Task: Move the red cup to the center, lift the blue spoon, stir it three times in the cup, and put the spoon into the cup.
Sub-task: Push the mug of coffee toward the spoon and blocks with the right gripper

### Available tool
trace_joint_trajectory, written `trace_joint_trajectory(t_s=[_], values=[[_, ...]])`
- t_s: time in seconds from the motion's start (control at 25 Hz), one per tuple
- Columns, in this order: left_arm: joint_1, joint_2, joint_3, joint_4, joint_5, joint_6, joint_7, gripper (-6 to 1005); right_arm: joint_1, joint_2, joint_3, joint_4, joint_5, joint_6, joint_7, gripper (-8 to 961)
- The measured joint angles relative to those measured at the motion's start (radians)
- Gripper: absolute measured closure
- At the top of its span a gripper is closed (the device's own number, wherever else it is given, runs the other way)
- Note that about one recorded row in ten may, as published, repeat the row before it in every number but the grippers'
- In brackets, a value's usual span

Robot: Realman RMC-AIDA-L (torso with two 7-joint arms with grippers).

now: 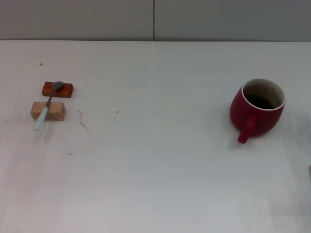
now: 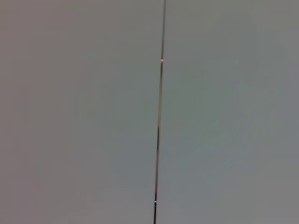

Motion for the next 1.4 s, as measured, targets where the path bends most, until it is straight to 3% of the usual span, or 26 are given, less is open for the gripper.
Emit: trace_joint_trajectory(t_s=[0.56, 1.4], values=[[0.017, 0.000, -0.001, 0.002, 0.000, 0.026, -0.002, 165, 0.046, 0.001, -0.050, 0.058, 0.000, 0.119, -0.226, 862], [0.017, 0.001, 0.005, 0.001, 0.000, 0.037, -0.003, 166, 0.085, 0.002, -0.096, 0.132, -0.001, 0.163, -0.233, 858]])
